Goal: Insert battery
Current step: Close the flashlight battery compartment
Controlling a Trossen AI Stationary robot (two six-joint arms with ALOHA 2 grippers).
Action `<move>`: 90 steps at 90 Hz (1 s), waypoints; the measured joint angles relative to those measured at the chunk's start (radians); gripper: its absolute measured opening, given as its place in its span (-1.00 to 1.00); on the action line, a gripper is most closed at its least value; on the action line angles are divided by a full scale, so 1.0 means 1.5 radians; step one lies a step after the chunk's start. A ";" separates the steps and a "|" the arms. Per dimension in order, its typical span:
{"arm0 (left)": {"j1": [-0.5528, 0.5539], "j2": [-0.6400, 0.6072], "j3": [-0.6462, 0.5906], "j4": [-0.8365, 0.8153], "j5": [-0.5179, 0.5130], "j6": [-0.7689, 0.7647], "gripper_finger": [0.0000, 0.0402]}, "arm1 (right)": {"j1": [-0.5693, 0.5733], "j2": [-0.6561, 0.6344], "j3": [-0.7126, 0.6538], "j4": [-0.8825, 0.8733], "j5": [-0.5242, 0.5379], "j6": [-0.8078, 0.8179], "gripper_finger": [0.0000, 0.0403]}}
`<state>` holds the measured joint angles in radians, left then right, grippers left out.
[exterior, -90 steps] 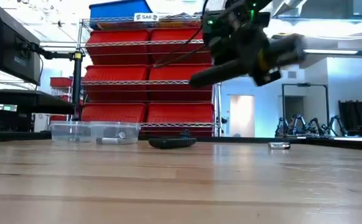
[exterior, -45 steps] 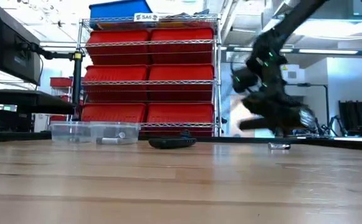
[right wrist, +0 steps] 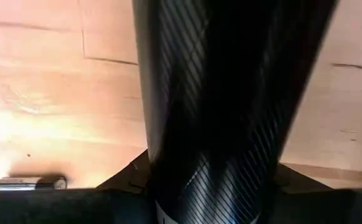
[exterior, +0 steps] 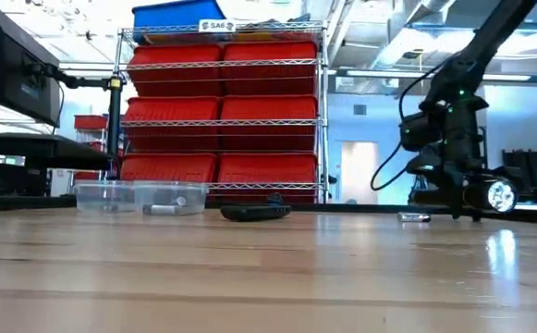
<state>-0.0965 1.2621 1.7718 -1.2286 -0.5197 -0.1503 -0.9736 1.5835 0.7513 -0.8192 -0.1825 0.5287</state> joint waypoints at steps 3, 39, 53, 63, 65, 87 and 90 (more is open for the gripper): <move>0.000 0.000 0.000 0.002 0.000 0.003 0.17 | -0.003 0.000 -0.001 0.004 0.002 -0.004 -0.34; 0.001 0.000 0.000 0.006 0.000 0.008 0.17 | -0.012 0.002 -0.001 0.028 0.041 -0.037 -0.06; 0.001 0.000 0.000 0.005 0.000 0.007 0.17 | -0.012 0.002 -0.001 0.030 0.049 -0.041 -0.25; 0.001 0.000 0.000 0.005 0.000 0.004 0.17 | -0.011 0.003 -0.001 0.030 0.050 -0.044 -0.27; 0.001 0.000 0.000 0.005 0.000 0.004 0.17 | -0.011 0.003 -0.001 0.029 0.050 -0.044 -0.27; 0.001 0.000 0.000 0.005 0.001 0.004 0.17 | -0.011 -0.017 0.022 0.002 0.070 -0.067 0.19; 0.001 0.000 0.000 0.005 0.001 0.004 0.17 | -0.013 -0.023 0.029 -0.006 0.079 -0.066 0.25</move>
<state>-0.0956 1.2621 1.7718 -1.2213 -0.5186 -0.1436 -0.9924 1.5490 0.7948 -0.8287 -0.0647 0.4293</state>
